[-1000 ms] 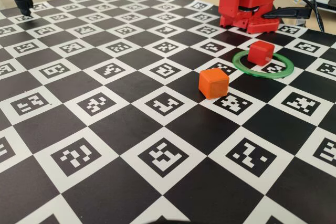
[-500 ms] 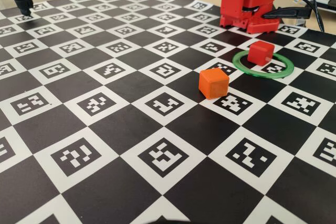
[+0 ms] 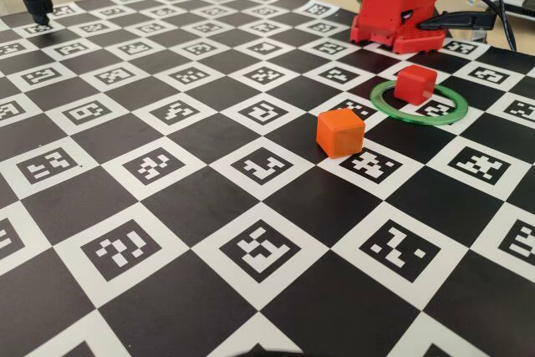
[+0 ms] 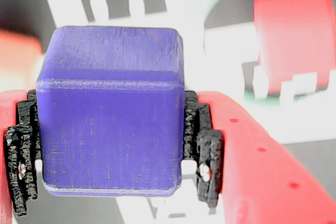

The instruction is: Grab the red cube then put it in the green circle then put the blue cube on top and finally the orange cube on top

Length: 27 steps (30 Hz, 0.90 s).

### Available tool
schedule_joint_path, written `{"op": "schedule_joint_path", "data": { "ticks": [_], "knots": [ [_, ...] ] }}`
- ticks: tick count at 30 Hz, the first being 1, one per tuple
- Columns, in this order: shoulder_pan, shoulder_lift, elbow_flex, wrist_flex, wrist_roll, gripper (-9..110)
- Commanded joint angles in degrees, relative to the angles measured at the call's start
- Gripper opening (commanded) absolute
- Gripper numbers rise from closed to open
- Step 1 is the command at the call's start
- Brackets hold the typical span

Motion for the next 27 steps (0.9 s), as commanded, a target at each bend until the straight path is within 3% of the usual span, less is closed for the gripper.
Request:
{"op": "schedule_joint_path", "data": {
  "ticks": [1,17,27],
  "knots": [
    [-4.7,2.8,-0.5,5.0,5.3,-4],
    [-21.1,-2.1,1.1,2.2,10.3,-4],
    [-21.0,-6.2,3.0,-4.4,9.7,-4]
  ]
}}
